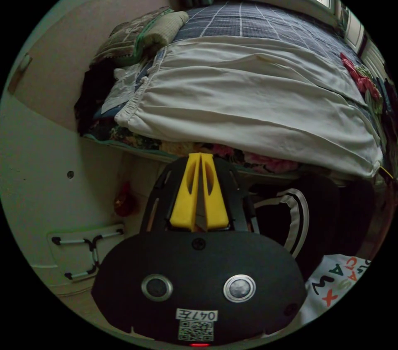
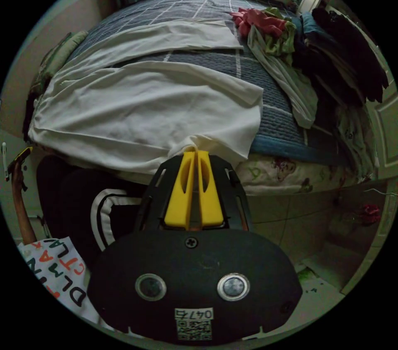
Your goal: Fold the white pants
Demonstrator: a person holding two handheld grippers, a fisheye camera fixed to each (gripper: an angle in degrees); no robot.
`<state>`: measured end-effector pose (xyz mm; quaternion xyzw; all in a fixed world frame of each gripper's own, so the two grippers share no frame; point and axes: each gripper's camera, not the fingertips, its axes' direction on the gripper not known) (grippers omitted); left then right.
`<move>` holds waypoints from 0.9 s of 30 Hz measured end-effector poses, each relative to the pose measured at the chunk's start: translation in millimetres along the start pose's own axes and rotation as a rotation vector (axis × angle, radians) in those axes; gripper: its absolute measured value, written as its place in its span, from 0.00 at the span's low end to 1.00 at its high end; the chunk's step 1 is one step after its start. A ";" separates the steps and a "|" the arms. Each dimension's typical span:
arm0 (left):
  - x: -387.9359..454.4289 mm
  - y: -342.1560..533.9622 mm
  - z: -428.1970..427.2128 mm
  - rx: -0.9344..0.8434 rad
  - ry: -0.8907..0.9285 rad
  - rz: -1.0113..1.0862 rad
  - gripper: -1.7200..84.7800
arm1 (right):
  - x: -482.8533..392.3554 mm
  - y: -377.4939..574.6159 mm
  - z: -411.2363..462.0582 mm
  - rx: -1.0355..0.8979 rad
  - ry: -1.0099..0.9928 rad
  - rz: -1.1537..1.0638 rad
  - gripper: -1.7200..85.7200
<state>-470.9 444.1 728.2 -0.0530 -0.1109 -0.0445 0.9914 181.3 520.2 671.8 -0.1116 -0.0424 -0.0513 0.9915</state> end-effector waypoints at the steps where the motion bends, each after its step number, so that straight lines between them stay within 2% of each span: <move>1: -4.6 0.4 1.0 0.003 0.006 -0.007 0.02 | -0.1 0.7 1.1 -0.002 -0.001 -0.001 0.01; 8: -51.6 8.0 8.6 0.003 0.012 -0.062 0.09 | 3.9 10.6 -17.8 0.067 -0.019 -0.023 0.01; 11: -92.7 7.7 17.4 0.000 0.105 -0.158 0.09 | 5.7 12.8 -27.2 0.085 -0.014 -0.026 0.01; 15: -150.1 -13.0 22.8 0.005 0.140 -0.297 0.10 | 4.2 16.4 -41.4 0.116 0.012 -0.033 0.01; 19: -178.4 -51.0 43.0 -0.052 0.142 -0.318 0.14 | 3.5 18.4 -50.1 0.135 0.031 -0.028 0.01; 23: -192.8 -73.6 68.8 -0.100 0.123 -0.356 0.13 | 2.7 18.8 -51.3 0.130 0.045 -0.019 0.01; 27: -203.4 -80.6 80.9 -0.099 0.119 -0.384 0.05 | 1.4 19.0 -48.5 0.116 0.057 -0.016 0.01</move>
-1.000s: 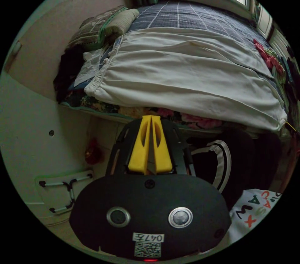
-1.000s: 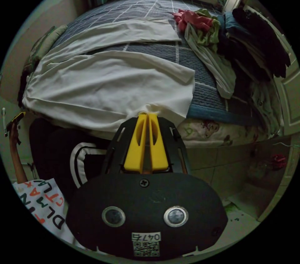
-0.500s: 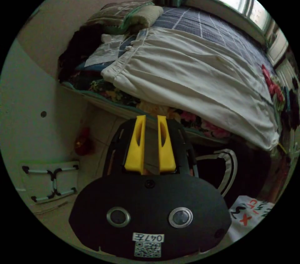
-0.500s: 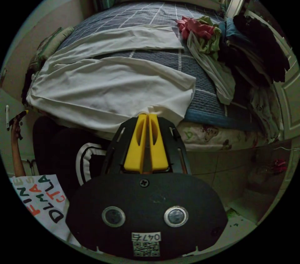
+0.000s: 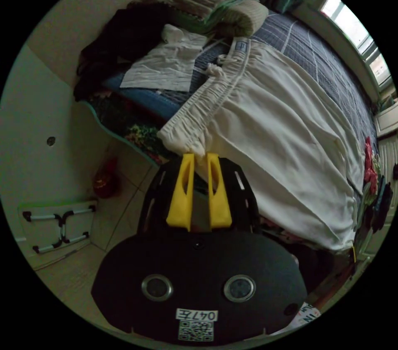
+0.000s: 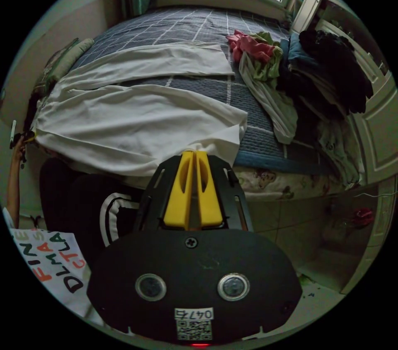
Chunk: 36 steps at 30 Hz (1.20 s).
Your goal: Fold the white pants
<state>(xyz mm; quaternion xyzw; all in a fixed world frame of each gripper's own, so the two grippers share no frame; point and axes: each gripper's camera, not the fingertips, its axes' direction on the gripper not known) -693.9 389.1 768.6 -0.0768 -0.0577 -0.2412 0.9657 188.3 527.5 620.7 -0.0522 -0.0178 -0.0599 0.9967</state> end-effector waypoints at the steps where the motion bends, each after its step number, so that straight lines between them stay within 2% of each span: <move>1: 0.0 1.3 -4.4 0.025 -0.007 0.008 0.04 | 0.0 0.2 0.4 -0.001 0.001 0.001 0.01; 10: -10.0 5.8 -47.0 0.139 0.024 0.060 0.02 | -0.5 -3.4 -7.5 0.019 0.018 -0.008 0.02; 15: -9.3 -1.5 -49.9 0.134 0.002 0.090 0.03 | 2.0 -6.8 -11.3 0.041 0.006 -0.006 0.02; 18: -15.7 -4.7 -37.0 0.111 -0.006 0.076 0.07 | 0.6 2.4 0.1 0.019 -0.002 -0.021 0.02; 25: -37.9 -17.1 -8.5 0.057 0.113 0.019 0.12 | -9.2 35.3 19.4 -0.009 0.006 -0.084 0.08; 31: -38.8 -20.6 -8.5 0.060 0.105 0.012 0.12 | -50.6 47.7 31.3 -0.020 0.184 -0.294 0.10; 36: -31.6 -24.2 -8.7 0.063 0.049 0.031 0.07 | -71.0 36.7 47.8 0.001 0.336 -0.335 0.04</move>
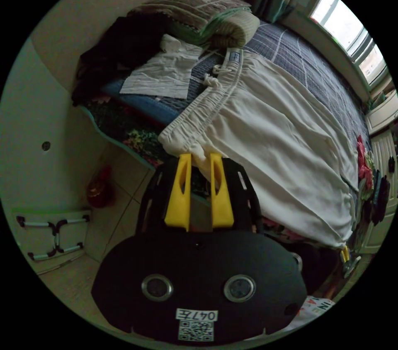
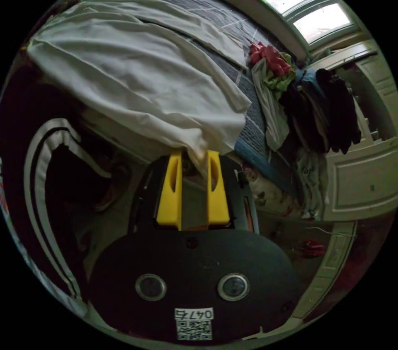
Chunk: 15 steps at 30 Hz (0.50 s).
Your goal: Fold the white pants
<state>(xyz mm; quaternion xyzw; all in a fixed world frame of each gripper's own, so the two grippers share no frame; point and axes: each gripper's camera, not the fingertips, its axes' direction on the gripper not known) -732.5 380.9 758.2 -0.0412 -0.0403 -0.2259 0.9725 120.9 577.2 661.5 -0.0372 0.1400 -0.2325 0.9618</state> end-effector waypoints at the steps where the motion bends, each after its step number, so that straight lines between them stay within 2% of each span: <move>1: 1.5 0.1 -1.9 0.010 -0.010 0.008 0.05 | 0.4 -1.9 -0.3 0.005 0.012 0.008 0.04; 8: -1.3 -1.7 -35.4 0.077 0.040 0.006 0.02 | 27.9 -23.8 -43.3 0.089 0.000 0.091 0.02; 15: 16.8 -18.9 -72.6 0.139 0.040 0.063 0.01 | 60.9 -42.3 -120.9 0.310 -0.050 0.220 0.02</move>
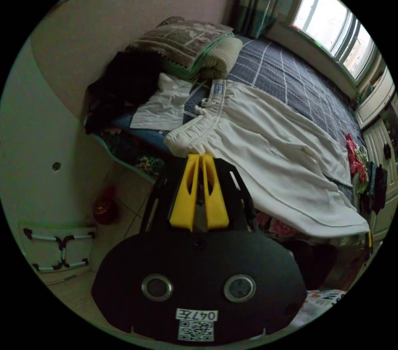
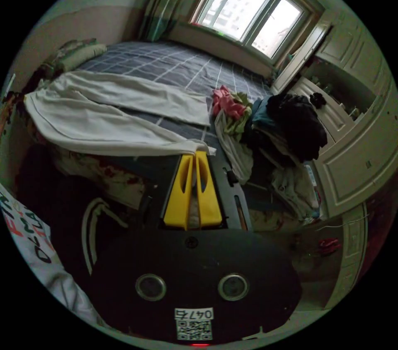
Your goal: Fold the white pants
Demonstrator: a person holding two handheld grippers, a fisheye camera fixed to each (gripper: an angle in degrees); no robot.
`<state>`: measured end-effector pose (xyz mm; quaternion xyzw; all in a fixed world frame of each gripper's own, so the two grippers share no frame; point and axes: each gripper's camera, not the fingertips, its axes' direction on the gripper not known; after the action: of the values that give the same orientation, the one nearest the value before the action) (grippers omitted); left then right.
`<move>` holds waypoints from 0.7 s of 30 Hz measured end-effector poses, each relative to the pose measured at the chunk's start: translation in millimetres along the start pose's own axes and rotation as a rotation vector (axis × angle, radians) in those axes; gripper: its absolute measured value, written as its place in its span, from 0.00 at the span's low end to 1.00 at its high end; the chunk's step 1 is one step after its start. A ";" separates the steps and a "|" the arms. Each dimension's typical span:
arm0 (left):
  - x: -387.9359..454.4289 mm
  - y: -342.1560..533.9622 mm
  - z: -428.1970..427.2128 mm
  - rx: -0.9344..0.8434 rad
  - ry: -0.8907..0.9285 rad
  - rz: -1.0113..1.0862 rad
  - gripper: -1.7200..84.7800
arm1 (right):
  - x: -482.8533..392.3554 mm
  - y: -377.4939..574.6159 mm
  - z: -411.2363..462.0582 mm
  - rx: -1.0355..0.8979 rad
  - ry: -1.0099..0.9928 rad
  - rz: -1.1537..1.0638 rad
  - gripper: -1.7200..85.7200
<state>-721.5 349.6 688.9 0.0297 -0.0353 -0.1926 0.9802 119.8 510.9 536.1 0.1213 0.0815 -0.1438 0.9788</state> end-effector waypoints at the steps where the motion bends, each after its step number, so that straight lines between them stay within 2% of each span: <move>1: 2.3 -4.5 -1.5 0.002 0.000 0.006 0.01 | -1.2 -1.9 -4.3 0.010 -0.005 -0.001 0.02; 6: 9.9 -19.8 -3.9 0.005 0.016 0.011 0.01 | -14.7 -10.7 7.2 -0.148 -0.045 -0.054 0.02; 9: 15.9 -32.2 -13.4 0.025 0.038 0.024 0.01 | -15.3 -27.0 -18.8 -0.040 -0.057 -0.046 0.02; 11: 22.4 -43.9 -17.9 0.034 0.037 0.038 0.01 | -11.1 -44.0 -14.4 -0.049 -0.005 -0.067 0.02; 16: 51.2 -92.6 -23.1 0.047 0.007 0.072 0.01 | 6.3 -116.5 27.2 -0.084 0.010 -0.128 0.02; 21: 82.6 -151.0 -10.3 0.009 -0.040 0.087 0.01 | 19.3 -218.5 122.7 -0.210 0.070 -0.184 0.02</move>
<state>-701.1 179.2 672.6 0.0287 -0.0571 -0.1503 0.9866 87.5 270.8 603.1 0.0154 0.1409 -0.2191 0.9653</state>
